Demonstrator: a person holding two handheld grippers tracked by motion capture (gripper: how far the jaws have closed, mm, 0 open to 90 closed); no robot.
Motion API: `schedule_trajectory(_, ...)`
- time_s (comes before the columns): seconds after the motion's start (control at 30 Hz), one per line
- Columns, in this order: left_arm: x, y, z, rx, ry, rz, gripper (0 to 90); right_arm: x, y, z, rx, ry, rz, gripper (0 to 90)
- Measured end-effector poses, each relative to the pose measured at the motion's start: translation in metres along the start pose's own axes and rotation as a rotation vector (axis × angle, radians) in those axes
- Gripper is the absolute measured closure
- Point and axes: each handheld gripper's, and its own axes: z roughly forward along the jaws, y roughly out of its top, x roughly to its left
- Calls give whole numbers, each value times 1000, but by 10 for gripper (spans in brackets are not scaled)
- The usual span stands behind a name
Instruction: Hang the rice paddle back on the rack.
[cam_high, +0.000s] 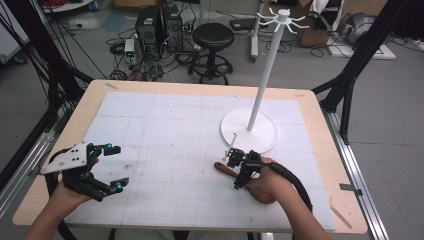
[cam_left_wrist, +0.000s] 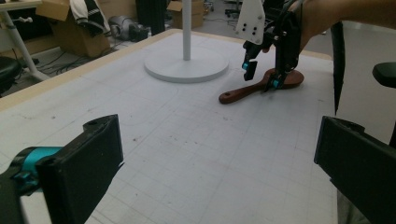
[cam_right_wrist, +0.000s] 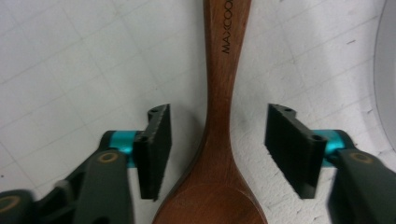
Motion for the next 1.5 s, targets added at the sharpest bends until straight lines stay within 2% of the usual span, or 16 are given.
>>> schedule_trajectory(0.17, 0, 0, 0, 2, 0, 2, 17, -3, 1, 2, 15, -2, -14, 498)
schedule_trajectory(0.2, 0, 0, 0, 3, 0, 2, 17, -2, 1, 2, 15, 5, -1, 511)
schedule_trajectory(0.37, 0, 0, 0, 3, 0, 1, 18, -1, 2, 3, 30, 16, 1, 545)
schedule_trajectory(0.43, 0, 0, 0, 3, 0, 1, 18, -1, 3, 4, 24, 19, -4, 559)
schedule_trajectory(0.47, 0, 0, 0, 4, -1, 2, 17, -3, 3, 5, 27, 18, -22, 564)
schedule_trajectory(0.6, -1, 0, 0, 3, -1, -1, 17, -3, 3, 5, 12, 29, 3, 585)
schedule_trajectory(0.77, -1, 0, 0, 5, -1, 2, 17, -6, 3, 7, 12, 38, 2, 620)
schedule_trajectory(0.87, -1, 0, 0, 4, -1, 0, 17, -5, 2, 7, 14, 43, 19, 636)
schedule_trajectory(0.93, -1, 0, 0, 5, -1, 2, 18, -8, 2, 8, 11, 46, -8, 641)
schedule_trajectory(1.03, -1, 0, 0, 6, -4, 4, 18, -7, 0, 7, 5, 58, 34, 653)
schedule_trajectory(1.2, -1, 0, 0, 3, -5, 4, 18, -7, -1, 7, -1, 58, 36, 660)
schedule_trajectory(1.3, -1, 0, 0, 3, -5, 4, 17, -9, -1, 8, -9, 52, 7, 678)
schedule_trajectory(1.33, -1, 0, 0, 4, -4, 5, 17, -8, -1, 8, -5, 53, 20, 682)
schedule_trajectory(1.37, -1, 0, 0, 4, -5, 5, 17, -8, -1, 8, -7, 54, 13, 684)
schedule_trajectory(1.4, -1, 0, 0, 4, -4, 3, 18, -7, -1, 7, -1, 57, 31, 685)
schedule_trajectory(1.5, -1, 0, 0, 2, -4, 3, 17, -6, -2, 7, -6, 49, 29, 689)
